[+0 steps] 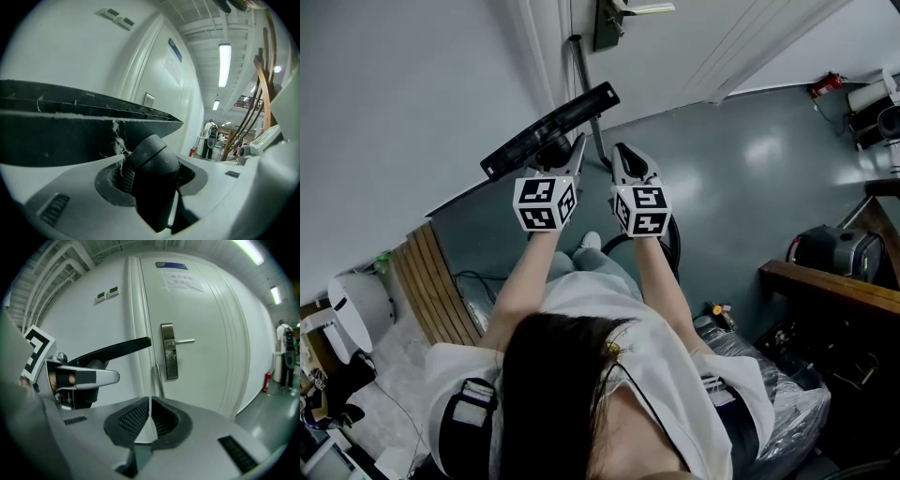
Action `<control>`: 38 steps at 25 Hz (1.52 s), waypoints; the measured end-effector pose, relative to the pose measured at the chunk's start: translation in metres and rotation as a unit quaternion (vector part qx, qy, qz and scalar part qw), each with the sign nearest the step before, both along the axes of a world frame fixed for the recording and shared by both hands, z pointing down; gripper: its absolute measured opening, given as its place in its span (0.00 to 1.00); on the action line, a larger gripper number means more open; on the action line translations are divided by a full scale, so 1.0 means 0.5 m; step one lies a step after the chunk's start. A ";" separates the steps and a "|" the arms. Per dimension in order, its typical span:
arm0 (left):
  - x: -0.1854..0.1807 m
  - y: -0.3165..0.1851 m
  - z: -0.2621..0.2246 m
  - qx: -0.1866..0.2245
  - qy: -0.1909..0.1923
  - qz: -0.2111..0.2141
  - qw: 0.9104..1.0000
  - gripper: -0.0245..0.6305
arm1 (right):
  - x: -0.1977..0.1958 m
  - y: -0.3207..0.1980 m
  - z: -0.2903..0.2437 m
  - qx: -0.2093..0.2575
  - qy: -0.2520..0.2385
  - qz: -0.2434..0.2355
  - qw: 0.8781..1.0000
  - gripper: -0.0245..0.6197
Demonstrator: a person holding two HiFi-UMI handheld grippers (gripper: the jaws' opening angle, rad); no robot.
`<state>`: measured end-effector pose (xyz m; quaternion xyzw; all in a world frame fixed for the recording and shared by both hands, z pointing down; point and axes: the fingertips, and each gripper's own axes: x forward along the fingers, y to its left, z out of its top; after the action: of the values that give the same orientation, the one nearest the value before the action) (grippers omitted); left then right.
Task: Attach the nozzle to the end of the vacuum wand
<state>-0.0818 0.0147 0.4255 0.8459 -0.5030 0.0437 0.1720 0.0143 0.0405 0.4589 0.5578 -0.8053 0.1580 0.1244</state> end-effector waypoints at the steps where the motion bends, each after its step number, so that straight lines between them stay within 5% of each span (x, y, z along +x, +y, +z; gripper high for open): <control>1: 0.002 -0.008 0.001 0.000 0.000 -0.002 1.000 0.34 | 0.002 -0.008 0.001 0.000 0.000 -0.001 1.000 0.06; 23: -0.054 -0.143 0.013 0.017 0.006 -0.051 0.999 0.34 | -0.001 -0.112 0.020 0.017 -0.028 -0.034 0.999 0.06; 38: -0.029 -0.227 0.027 0.016 -0.008 -0.017 1.000 0.34 | -0.021 -0.213 0.008 0.024 -0.028 -0.038 0.999 0.06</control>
<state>-0.0964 -0.0988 0.4392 0.8395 -0.5190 0.0394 0.1558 0.0036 -0.0658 0.4629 0.5250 -0.8327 0.1490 0.0939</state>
